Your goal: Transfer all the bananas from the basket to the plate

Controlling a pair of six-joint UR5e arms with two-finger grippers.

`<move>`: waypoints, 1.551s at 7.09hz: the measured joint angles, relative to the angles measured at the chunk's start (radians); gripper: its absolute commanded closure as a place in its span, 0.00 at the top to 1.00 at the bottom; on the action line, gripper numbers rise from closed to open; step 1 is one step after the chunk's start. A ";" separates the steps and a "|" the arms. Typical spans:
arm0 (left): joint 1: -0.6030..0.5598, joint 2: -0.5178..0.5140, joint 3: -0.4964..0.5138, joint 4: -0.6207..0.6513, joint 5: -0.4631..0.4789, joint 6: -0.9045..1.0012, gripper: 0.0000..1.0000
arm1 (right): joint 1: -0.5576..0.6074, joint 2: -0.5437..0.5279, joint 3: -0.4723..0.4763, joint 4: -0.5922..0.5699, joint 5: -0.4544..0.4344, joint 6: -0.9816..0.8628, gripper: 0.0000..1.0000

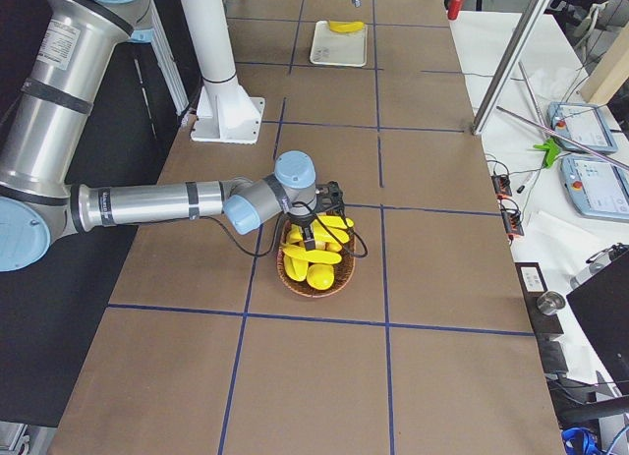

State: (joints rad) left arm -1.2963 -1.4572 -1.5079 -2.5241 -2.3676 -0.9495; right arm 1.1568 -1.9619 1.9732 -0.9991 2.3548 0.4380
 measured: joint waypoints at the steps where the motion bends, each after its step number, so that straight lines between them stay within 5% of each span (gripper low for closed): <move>1: 0.000 0.004 0.000 -0.005 0.000 0.000 1.00 | 0.002 -0.018 -0.046 0.140 -0.010 0.119 0.99; 4: 0.000 0.018 0.000 -0.019 -0.001 0.000 1.00 | -0.001 -0.047 -0.138 0.391 -0.032 0.337 0.98; 9: 0.000 0.021 -0.001 -0.027 -0.002 -0.001 1.00 | -0.103 -0.056 -0.204 0.408 -0.086 0.393 0.97; 11: 0.000 0.021 -0.002 -0.029 -0.002 0.000 1.00 | -0.124 -0.054 -0.208 0.409 -0.093 0.396 0.87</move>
State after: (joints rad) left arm -1.2962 -1.4358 -1.5094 -2.5530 -2.3700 -0.9497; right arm 1.0330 -2.0164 1.7648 -0.5906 2.2620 0.8345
